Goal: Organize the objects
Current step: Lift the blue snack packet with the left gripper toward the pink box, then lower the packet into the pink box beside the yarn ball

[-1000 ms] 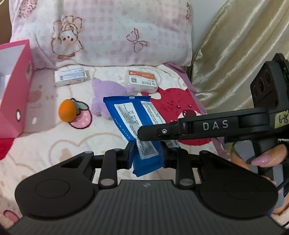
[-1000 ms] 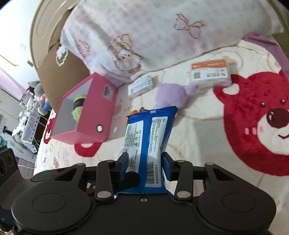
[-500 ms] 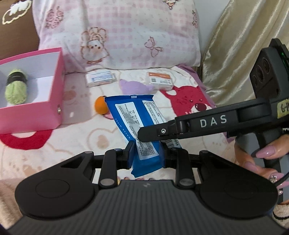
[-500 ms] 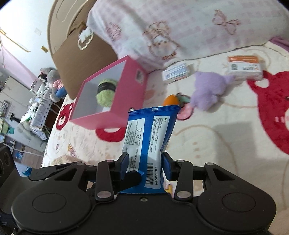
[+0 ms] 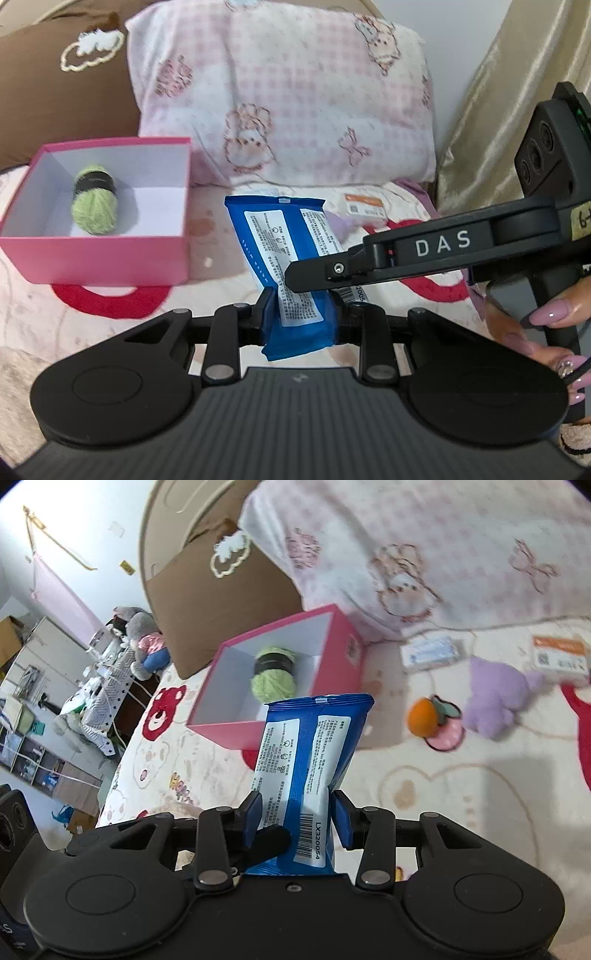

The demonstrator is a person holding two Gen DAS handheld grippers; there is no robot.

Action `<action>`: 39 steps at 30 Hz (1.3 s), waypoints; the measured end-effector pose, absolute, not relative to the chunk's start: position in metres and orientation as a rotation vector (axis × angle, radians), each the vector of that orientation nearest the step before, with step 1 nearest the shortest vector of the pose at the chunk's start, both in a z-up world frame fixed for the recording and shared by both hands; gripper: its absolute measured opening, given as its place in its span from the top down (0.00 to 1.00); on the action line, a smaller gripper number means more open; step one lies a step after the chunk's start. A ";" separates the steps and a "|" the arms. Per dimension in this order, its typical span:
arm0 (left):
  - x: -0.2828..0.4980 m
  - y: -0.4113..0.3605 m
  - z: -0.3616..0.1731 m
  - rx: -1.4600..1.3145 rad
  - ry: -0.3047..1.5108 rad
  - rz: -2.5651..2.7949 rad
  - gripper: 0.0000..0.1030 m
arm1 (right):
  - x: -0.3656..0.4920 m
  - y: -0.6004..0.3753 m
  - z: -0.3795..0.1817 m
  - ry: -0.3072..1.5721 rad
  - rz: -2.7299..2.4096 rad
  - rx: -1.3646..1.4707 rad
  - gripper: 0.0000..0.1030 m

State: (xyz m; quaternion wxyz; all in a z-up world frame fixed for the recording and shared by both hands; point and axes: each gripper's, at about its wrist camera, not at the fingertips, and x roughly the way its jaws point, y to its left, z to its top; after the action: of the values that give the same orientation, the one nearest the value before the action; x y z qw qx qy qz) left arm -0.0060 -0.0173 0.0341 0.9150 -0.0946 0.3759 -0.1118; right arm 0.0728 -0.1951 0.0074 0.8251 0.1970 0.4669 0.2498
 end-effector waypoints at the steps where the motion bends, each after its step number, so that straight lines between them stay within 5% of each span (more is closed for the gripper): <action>1: -0.007 -0.012 0.037 -0.201 0.769 -0.224 0.76 | 0.074 -0.191 0.010 0.991 0.538 0.410 0.54; 17: 0.027 0.073 0.073 -0.237 0.636 -0.113 0.75 | 0.143 -0.116 0.055 0.932 0.619 0.367 0.58; 27: 0.088 0.135 0.071 -0.283 0.659 -0.158 0.75 | 0.209 -0.071 0.067 0.940 0.570 0.284 0.70; 39: 0.175 0.171 0.006 -0.418 0.743 -0.172 0.71 | 0.288 -0.037 0.026 1.027 0.435 0.200 0.71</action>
State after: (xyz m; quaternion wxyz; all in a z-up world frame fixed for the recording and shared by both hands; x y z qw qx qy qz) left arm 0.1754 0.1713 0.0063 0.9069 -0.2026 0.3598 -0.0835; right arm 0.2878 -0.0366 0.0258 0.8438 0.0949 0.4864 0.2058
